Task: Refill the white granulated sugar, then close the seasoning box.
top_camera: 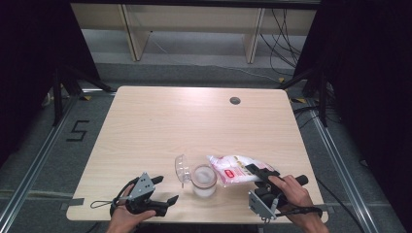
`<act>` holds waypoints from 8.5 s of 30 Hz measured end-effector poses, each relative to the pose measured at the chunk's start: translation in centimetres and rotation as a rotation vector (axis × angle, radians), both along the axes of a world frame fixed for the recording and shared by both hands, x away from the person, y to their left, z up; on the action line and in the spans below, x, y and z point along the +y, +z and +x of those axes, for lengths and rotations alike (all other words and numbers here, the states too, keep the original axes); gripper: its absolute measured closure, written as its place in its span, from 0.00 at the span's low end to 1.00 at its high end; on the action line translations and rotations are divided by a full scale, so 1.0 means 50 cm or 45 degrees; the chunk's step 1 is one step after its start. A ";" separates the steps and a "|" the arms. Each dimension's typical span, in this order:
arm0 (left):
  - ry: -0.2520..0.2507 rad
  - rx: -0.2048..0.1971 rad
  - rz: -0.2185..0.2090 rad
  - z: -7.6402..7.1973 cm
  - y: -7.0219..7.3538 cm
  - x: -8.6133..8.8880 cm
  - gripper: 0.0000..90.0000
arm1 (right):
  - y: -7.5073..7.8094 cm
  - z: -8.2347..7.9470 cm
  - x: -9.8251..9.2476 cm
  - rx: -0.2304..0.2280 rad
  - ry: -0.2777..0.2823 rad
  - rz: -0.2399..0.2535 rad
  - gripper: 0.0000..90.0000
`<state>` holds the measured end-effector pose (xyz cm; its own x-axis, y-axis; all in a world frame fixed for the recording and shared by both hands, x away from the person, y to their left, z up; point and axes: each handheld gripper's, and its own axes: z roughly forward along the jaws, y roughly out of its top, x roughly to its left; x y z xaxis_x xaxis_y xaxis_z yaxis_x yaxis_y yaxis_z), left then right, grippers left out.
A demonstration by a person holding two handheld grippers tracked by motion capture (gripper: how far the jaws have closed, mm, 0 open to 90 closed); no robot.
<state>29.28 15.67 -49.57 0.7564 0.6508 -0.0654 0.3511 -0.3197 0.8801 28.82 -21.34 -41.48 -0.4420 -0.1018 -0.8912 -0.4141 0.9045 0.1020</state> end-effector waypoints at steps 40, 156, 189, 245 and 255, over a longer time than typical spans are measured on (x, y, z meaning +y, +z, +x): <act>-0.010 0.000 0.021 0.002 0.000 0.004 0.18 | -0.058 0.124 -0.029 0.409 -0.158 0.722 0.90; 0.016 0.028 -0.044 -0.002 0.008 -0.003 0.19 | -0.089 -0.025 -0.188 0.699 -0.656 1.444 0.36; 0.033 0.058 -0.060 -0.001 0.011 0.005 0.21 | -0.115 -0.071 -0.154 0.760 -0.639 1.281 0.30; -0.070 -0.068 -0.031 0.016 0.095 -0.024 0.99 | -0.115 -0.068 -0.146 0.777 -0.635 1.277 0.33; -0.082 -0.073 -0.029 0.018 0.106 -0.030 0.99 | -0.114 -0.068 -0.145 0.779 -0.633 1.279 0.33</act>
<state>30.19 14.19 -44.25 0.7996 0.5995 -0.0352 0.2793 -0.3194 0.9055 25.41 -28.58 -47.20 -0.6020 0.7896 -0.1184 0.3017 0.3623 0.8819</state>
